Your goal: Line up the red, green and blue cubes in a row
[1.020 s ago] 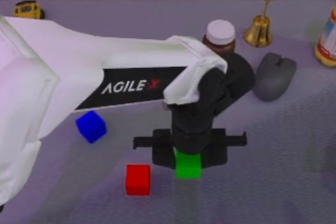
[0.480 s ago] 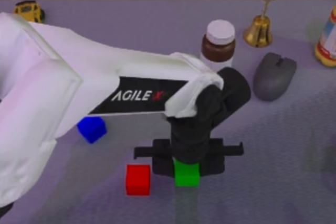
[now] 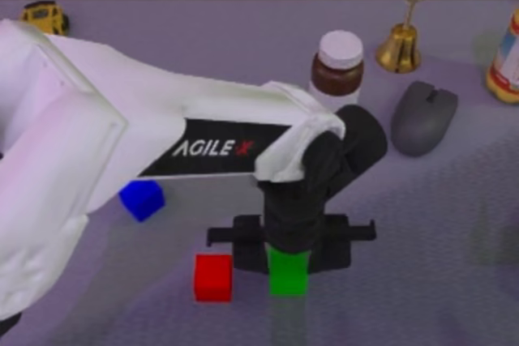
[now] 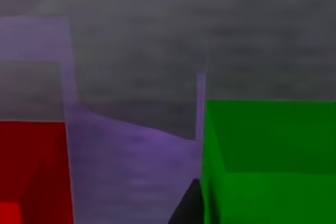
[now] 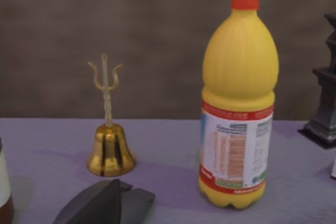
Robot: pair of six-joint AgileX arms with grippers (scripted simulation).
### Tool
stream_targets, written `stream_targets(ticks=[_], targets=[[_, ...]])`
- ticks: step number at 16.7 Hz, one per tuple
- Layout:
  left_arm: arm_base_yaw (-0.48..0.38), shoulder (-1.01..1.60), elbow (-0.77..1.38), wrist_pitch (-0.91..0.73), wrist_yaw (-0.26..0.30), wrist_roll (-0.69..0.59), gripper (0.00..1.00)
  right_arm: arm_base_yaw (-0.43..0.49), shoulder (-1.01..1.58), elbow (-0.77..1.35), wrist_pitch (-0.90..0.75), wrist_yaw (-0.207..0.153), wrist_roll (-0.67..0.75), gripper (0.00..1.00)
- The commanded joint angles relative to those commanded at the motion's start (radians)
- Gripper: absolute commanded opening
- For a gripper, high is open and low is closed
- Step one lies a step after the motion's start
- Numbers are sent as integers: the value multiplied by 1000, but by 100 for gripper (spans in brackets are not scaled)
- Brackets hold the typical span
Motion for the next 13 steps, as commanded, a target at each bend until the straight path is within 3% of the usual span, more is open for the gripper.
stream_targets(ticks=[3, 4, 13], targets=[[0, 0, 0, 0, 0, 0, 98, 0, 0, 0, 0, 0, 0, 100], [0, 0, 0, 0, 0, 0, 100, 0, 0, 0, 0, 0, 0, 100], [1, -1, 3, -4, 0, -1, 100, 0, 0, 0, 0, 0, 0, 100]])
